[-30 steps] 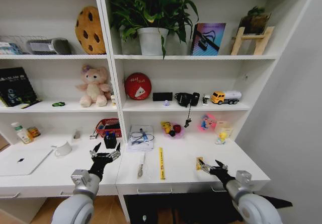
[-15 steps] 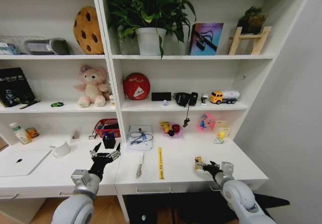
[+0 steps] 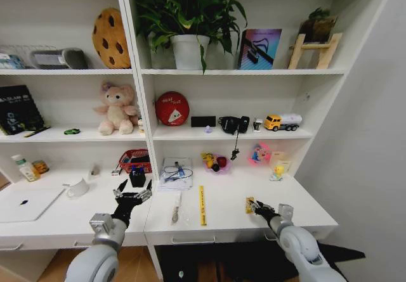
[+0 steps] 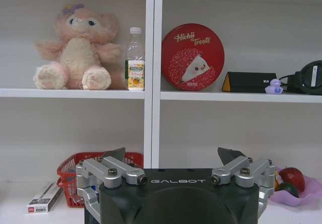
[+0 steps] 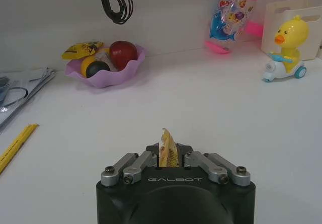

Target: Organize the objects on the table.

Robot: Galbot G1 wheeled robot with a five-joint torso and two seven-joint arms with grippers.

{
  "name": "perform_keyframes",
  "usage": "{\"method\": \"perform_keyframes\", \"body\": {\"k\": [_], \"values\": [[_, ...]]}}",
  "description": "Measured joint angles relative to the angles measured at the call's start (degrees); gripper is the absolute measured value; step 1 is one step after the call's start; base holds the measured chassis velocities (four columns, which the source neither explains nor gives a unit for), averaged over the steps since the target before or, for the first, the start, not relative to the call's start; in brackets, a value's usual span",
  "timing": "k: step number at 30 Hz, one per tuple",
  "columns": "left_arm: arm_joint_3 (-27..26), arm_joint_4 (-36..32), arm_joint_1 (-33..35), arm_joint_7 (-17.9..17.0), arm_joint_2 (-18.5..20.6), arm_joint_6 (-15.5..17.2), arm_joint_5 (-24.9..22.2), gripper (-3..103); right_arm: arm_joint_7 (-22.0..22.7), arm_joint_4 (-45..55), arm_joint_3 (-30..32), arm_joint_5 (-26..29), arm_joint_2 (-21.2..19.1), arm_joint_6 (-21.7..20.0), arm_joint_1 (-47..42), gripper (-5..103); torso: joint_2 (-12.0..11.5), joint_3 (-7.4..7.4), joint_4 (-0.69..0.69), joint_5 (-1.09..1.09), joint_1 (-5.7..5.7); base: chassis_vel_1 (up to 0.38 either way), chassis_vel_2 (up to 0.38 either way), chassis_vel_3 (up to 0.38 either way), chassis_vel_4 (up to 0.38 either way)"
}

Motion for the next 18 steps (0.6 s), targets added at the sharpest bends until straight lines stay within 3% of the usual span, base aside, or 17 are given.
{"method": "perform_keyframes", "body": {"k": [1,3,4,6,7,18], "values": [[0.0,0.0,0.0,0.0,0.0,0.0,0.0,100,-0.09,-0.04,0.01,-0.03,-0.01,0.07,0.0,19,0.0,0.0,0.0,0.0,0.0,0.0,0.0,0.0,0.0],[0.0,0.0,0.0,0.0,0.0,0.0,0.0,100,-0.33,-0.16,0.07,-0.16,-0.04,0.25,-0.08,19,0.0,0.0,0.0,0.0,0.0,0.0,0.0,0.0,0.0],[0.0,0.0,0.0,0.0,0.0,0.0,0.0,100,-0.47,-0.22,0.1,-0.33,-0.06,0.41,-0.19,8,0.0,0.0,0.0,0.0,0.0,0.0,0.0,0.0,0.0],[0.0,0.0,0.0,0.0,0.0,0.0,0.0,100,-0.74,-0.24,0.17,-0.49,-0.12,0.63,-0.34,8,0.0,0.0,0.0,0.0,0.0,0.0,0.0,0.0,0.0],[0.0,0.0,0.0,0.0,0.0,0.0,0.0,100,-0.87,-0.25,0.21,-0.59,-0.15,0.7,-0.43,1,0.0,0.0,0.0,0.0,0.0,0.0,0.0,0.0,0.0],[0.0,0.0,0.0,0.0,0.0,0.0,0.0,100,-2.22,3.26,0.83,-5.45,0.57,2.78,-3.66,3,0.0,0.0,0.0,0.0,-0.01,0.0,0.0,0.0,0.0]]}}
